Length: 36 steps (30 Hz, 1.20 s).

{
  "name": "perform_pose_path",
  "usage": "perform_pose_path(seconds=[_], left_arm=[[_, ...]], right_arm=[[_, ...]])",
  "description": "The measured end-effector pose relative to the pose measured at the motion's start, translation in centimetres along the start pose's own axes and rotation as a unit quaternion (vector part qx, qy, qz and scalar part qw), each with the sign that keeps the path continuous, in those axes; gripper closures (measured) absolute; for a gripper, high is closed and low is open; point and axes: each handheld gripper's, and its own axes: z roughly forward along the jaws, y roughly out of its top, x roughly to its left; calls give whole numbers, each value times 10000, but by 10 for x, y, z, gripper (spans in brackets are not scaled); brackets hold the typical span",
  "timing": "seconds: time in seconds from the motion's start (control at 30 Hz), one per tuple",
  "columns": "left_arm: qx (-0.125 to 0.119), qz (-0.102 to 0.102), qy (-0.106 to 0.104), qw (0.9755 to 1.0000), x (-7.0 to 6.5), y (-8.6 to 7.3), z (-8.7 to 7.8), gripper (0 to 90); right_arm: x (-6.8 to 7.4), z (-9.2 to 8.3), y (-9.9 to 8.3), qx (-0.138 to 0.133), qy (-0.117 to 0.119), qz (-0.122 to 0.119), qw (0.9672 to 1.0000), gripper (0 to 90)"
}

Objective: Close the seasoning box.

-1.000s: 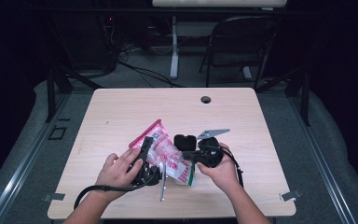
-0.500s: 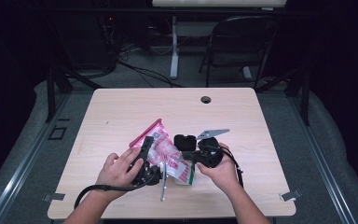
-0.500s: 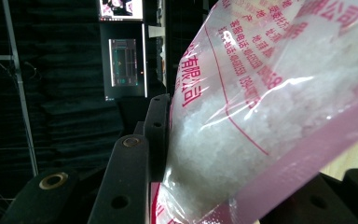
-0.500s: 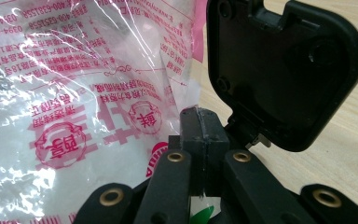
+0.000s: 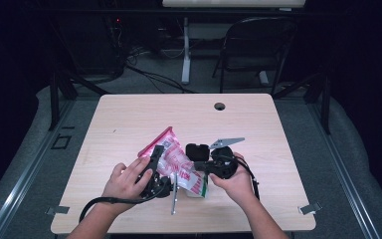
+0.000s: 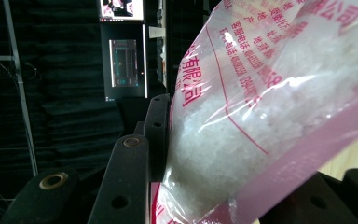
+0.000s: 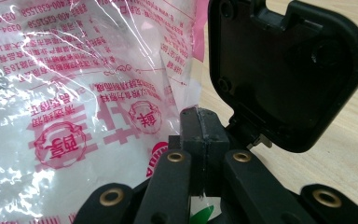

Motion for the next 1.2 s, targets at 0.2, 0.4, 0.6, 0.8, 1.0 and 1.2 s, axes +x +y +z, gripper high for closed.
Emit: perform_pose_path(seconds=[0.2, 0.4, 0.6, 0.8, 1.0, 1.2], left_arm=[[-14, -2, 11, 10000, 1, 0, 0, 676], [-7, -8, 0, 10000, 0, 0, 0, 677], [-21, 4, 28, 10000, 0, 0, 0, 677], [-18, 2, 34, 10000, 1, 0, 0, 677], [-15, -22, 31, 10000, 1, -1, 0, 677], [-5, -54, -11, 10000, 0, -1, -1, 677]], right_arm=[[0, 0, 0, -12, 2, -2, 10000, 900], [0, 0, 0, 0, 2, 2, 10000, 900], [0, 1, 0, 3, 11, 10, 10000, 900], [1, 1, 0, 5, 14, 11, 10000, 900], [1, 1, 0, 20, -5, -5, 10000, 900], [1, 2, 0, 18, 9, -5, 10000, 900]])
